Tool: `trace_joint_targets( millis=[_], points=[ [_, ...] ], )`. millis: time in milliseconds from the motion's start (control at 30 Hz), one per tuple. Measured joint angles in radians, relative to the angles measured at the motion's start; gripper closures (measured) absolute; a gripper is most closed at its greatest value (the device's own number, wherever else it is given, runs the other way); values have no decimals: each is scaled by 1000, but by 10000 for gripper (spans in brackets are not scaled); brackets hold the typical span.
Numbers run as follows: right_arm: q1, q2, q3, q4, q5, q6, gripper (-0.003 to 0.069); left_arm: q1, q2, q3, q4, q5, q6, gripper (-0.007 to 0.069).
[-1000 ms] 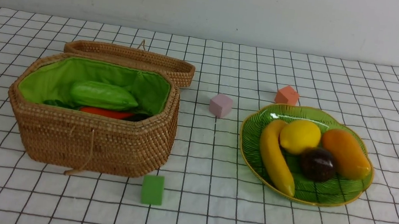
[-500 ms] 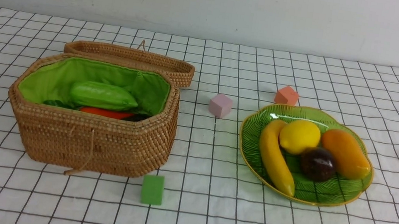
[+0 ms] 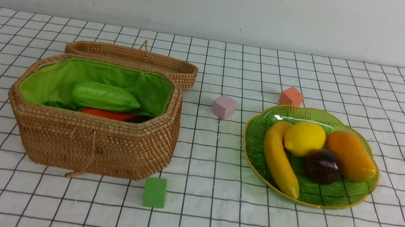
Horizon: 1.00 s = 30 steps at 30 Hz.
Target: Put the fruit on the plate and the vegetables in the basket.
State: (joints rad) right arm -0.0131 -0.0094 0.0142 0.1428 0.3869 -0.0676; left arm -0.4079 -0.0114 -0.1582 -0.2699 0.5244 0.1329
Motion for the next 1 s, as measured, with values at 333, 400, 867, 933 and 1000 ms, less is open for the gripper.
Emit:
trace_joint_targets(
  millis=[333,400,867,933,1000],
  points=[
    [0,0,0,-1,0,0,659,0,0,0,0,0,0,624],
    [0,0,0,-1,0,0,657,0,0,2,0,-1,0,622],
    [0,-1,0,-2,0,0,655,320,0,180,83,-266,-214,637],
    [0,-1,0,-2,0,0,653,319,0,186,97,-170,-228,637],
    [0,-1,0,-2,0,0,650,318,0,189,97,-137,-234,637]
  ],
)
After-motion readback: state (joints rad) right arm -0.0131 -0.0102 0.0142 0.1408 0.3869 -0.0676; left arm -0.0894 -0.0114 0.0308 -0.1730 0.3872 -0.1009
